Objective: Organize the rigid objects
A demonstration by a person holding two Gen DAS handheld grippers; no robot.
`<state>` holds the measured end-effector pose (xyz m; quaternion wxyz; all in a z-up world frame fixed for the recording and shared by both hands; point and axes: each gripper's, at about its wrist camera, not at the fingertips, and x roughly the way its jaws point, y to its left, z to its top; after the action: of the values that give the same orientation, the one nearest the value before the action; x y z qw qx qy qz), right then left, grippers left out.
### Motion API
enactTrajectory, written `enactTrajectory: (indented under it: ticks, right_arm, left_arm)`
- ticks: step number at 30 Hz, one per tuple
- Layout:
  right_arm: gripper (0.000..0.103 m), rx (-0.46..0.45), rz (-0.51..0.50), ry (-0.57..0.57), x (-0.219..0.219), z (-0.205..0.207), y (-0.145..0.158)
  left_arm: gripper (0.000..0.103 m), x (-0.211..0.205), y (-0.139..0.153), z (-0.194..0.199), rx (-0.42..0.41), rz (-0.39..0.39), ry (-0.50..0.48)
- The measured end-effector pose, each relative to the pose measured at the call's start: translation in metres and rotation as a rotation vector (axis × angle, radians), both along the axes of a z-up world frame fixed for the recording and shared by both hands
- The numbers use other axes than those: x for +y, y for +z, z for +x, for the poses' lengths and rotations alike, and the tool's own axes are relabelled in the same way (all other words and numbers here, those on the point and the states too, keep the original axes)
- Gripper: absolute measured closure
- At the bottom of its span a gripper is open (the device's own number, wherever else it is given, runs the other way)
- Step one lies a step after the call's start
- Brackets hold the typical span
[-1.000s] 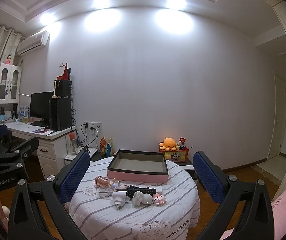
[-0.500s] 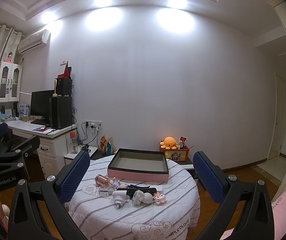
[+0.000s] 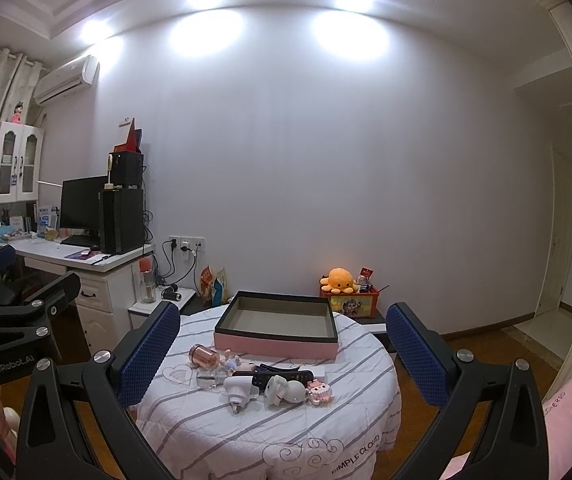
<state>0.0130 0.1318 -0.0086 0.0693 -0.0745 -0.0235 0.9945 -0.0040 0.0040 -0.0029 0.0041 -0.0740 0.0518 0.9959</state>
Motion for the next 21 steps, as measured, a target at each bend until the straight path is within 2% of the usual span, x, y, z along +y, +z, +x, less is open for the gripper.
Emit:
enactTrajectory:
  ticks: [11, 21]
  right_arm:
    - [0.0, -0.009, -0.005, -0.001, 0.0, 0.0, -0.002]
    - [0.0, -0.042, -0.038, -0.015, 0.014, -0.015, -0.012]
  left_arm:
    - [0.0, 0.003, -0.003, -0.004, -0.011, -0.006, -0.004]
    - [0.0, 0.014, -0.014, -0.028, -0.05, -0.008, -0.013]
